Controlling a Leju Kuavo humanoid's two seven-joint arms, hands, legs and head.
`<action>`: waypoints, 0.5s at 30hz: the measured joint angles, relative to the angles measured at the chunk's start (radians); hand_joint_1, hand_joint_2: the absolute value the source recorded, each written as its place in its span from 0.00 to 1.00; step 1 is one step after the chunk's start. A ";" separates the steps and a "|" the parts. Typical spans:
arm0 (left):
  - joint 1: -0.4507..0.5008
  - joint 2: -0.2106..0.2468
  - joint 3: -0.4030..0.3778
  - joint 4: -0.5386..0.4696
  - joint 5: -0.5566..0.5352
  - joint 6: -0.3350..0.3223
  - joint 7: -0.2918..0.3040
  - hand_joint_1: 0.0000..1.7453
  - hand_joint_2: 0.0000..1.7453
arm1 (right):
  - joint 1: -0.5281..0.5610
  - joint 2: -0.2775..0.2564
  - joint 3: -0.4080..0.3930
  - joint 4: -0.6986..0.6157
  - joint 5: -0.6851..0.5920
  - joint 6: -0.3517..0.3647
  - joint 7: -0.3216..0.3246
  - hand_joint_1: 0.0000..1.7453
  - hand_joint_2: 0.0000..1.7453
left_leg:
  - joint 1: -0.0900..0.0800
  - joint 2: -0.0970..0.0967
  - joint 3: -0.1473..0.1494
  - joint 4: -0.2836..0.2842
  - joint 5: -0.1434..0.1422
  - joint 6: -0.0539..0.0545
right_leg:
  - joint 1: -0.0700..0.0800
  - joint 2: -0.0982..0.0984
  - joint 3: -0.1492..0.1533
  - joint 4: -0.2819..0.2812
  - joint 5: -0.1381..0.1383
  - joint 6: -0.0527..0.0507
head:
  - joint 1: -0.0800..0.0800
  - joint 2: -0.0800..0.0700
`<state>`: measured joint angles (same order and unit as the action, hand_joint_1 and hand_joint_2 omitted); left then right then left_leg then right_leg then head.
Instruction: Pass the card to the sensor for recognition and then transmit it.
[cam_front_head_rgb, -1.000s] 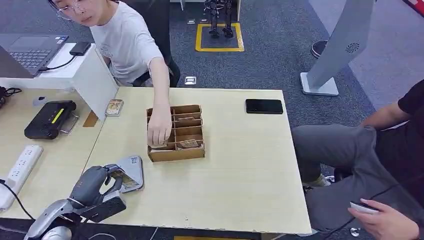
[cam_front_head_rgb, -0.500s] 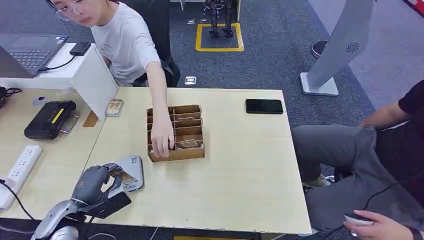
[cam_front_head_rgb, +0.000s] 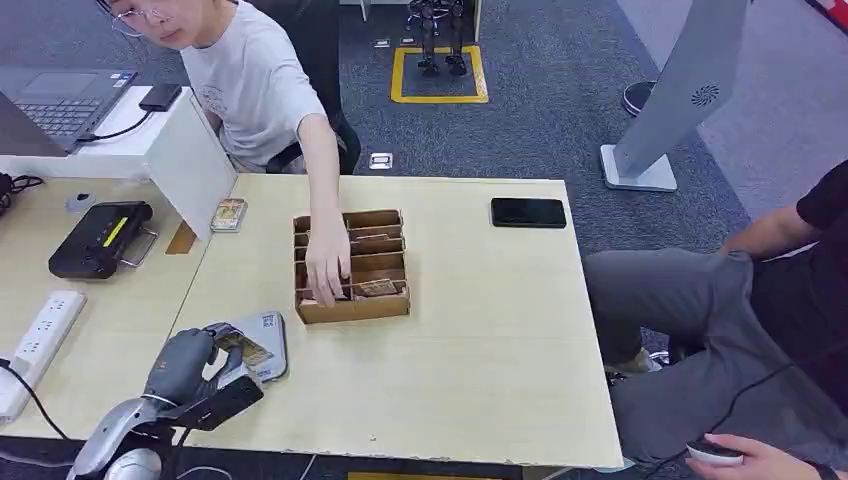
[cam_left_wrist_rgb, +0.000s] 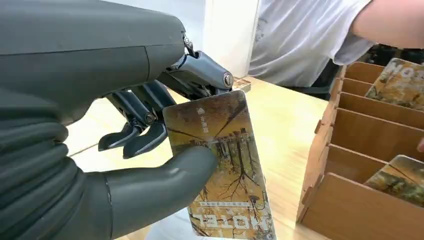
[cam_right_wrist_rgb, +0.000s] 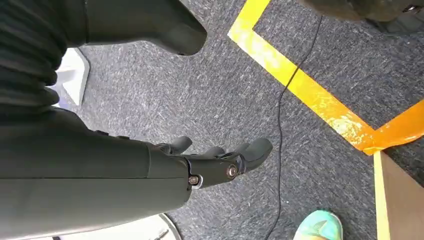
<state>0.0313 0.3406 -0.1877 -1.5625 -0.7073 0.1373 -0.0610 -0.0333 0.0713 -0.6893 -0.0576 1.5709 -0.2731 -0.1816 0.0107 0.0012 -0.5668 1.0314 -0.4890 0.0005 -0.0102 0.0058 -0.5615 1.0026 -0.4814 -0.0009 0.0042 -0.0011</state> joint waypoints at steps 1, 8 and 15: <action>0.000 -0.003 0.002 0.003 0.000 0.003 0.003 1.00 1.00 | 0.000 0.000 0.002 0.000 0.000 0.000 0.000 0.00 1.00 | 0.000 0.000 0.000 0.000 0.000 0.000 | 0.000 0.000 0.000 0.000 0.000 0.000 | 0.000 0.000; -0.005 -0.021 0.024 0.030 -0.033 0.047 0.043 1.00 1.00 | 0.000 0.000 0.005 0.000 0.000 -0.006 0.004 0.00 1.00 | 0.000 0.000 0.000 0.000 0.000 0.000 | 0.000 0.000 0.000 0.000 0.000 0.000 | 0.000 0.000; -0.007 -0.035 0.054 0.067 -0.060 0.079 0.069 1.00 1.00 | 0.000 0.000 0.010 0.000 0.000 -0.009 0.007 0.00 1.00 | 0.000 0.000 0.000 0.000 0.000 0.000 | 0.000 0.000 0.000 0.000 0.000 0.000 | 0.000 0.000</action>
<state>0.0247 0.3055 -0.1339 -1.4954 -0.7672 0.2167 0.0076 -0.0332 0.0713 -0.6790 -0.0572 1.5709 -0.2823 -0.1743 0.0108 0.0011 -0.5670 1.0314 -0.4890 0.0004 -0.0102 0.0057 -0.5615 1.0026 -0.4814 -0.0009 0.0042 -0.0011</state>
